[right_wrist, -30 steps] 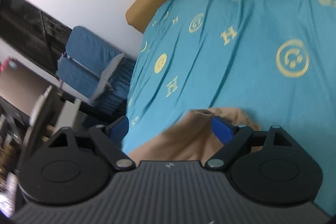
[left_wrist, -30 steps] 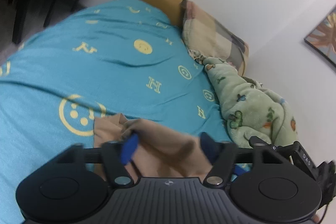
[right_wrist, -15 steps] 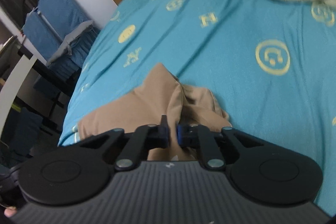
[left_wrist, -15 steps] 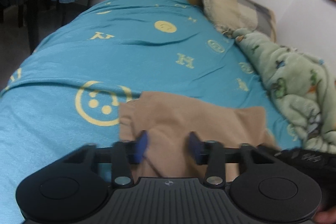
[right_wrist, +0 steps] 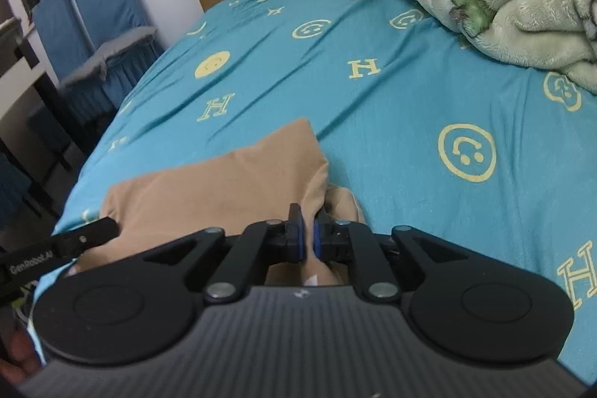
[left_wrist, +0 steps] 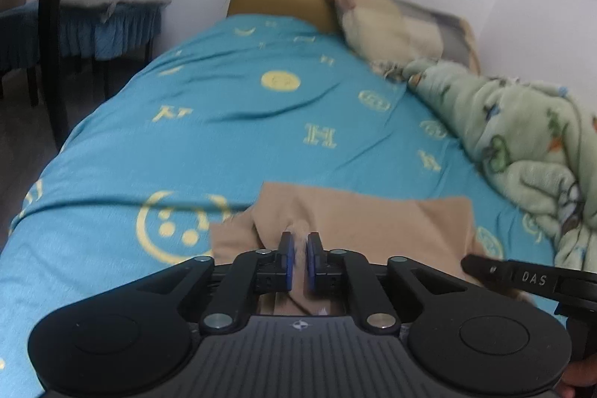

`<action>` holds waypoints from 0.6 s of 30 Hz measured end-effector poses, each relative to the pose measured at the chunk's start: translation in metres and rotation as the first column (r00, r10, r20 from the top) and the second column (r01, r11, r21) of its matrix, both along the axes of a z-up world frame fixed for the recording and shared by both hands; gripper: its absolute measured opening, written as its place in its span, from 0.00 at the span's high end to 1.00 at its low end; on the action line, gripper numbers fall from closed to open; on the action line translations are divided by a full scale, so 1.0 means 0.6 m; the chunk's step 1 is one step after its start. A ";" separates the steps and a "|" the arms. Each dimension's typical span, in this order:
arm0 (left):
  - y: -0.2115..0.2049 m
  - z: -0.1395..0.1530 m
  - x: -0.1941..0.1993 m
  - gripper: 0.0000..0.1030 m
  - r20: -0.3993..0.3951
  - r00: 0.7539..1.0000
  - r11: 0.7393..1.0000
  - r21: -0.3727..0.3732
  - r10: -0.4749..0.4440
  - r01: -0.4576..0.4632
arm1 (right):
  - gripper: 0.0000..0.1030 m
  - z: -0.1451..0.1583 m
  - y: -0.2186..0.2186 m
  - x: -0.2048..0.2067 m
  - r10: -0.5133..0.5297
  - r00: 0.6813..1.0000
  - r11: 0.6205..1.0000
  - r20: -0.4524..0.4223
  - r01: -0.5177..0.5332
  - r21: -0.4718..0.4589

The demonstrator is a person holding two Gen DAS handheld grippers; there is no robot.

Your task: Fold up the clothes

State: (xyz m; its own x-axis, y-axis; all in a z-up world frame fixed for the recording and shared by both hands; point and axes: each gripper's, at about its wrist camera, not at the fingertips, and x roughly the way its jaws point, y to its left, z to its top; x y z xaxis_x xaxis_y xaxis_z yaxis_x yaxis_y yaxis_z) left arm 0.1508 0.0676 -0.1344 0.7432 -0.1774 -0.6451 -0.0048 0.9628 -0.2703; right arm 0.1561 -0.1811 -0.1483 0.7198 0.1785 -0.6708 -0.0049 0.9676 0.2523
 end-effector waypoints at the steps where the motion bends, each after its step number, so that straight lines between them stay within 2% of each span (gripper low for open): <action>1: 0.003 0.006 -0.003 0.78 0.004 1.000 1.000 -0.007 0.006 -0.006 | 0.87 0.005 0.002 -0.001 0.006 1.000 1.000 -0.002 -0.006 -0.004; 2: 0.003 0.015 -0.007 0.72 0.016 1.000 1.000 -0.006 0.007 -0.007 | 0.81 0.010 0.004 -0.002 0.013 1.000 1.000 -0.001 -0.013 -0.007; 3: 0.003 0.025 -0.013 0.60 0.042 0.999 1.000 0.002 0.001 -0.001 | 0.64 0.017 0.004 -0.005 0.019 1.000 1.000 0.015 -0.019 -0.008; 4: 0.002 0.034 -0.018 0.52 0.069 0.998 1.000 0.011 -0.006 0.005 | 0.52 0.025 0.006 -0.010 0.025 0.998 1.000 0.049 -0.025 -0.007; 5: -0.002 0.043 -0.023 0.49 0.098 0.995 1.000 0.021 -0.017 0.015 | 0.34 0.033 0.008 -0.017 0.032 0.996 0.999 0.088 -0.031 -0.010; 6: -0.005 0.043 -0.021 0.44 0.099 0.995 0.999 0.025 -0.029 0.027 | 0.31 0.042 0.010 -0.024 0.037 0.990 0.999 0.137 -0.035 -0.019; 8: -0.010 0.041 -0.016 0.43 0.095 0.994 0.998 0.031 -0.053 0.051 | 0.32 0.050 0.015 -0.023 0.072 0.976 0.997 0.204 -0.072 -0.009; 10: -0.015 0.023 -0.006 0.43 0.052 0.997 0.998 0.037 -0.055 0.053 | 0.42 0.053 0.020 -0.014 0.119 0.963 0.992 0.243 -0.125 0.009; 11: -0.015 0.012 0.000 0.43 0.022 0.998 0.997 0.046 -0.057 0.056 | 0.52 0.044 0.022 -0.002 0.134 0.966 0.990 0.221 -0.138 0.004; 12: -0.015 0.000 0.005 0.44 -0.008 0.998 0.997 0.055 -0.059 0.060 | 0.57 0.030 0.025 0.007 0.144 0.970 0.989 0.194 -0.145 -0.007; 13: -0.015 -0.012 0.011 0.44 -0.038 0.997 0.996 0.064 -0.061 0.063 | 0.57 0.016 0.029 0.016 0.154 0.974 0.988 0.167 -0.153 -0.019; 16: -0.011 -0.029 0.008 0.44 -0.053 0.996 0.995 0.067 -0.065 0.069 | 0.58 -0.022 0.039 0.039 0.179 0.980 0.983 0.091 -0.175 -0.050; 18: -0.009 -0.024 -0.001 0.44 -0.047 0.997 0.995 0.080 -0.063 0.066 | 0.58 -0.014 0.042 0.031 0.178 0.980 0.983 0.092 -0.173 -0.059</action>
State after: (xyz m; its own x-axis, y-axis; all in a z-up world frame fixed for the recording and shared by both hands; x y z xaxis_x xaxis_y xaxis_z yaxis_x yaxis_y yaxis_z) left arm 0.1501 0.0619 -0.1487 0.7022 -0.1694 -0.6915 0.0479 0.9803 -0.1915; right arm 0.1748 -0.1560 -0.1567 0.7421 0.2755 -0.6111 -0.1978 0.9610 0.1931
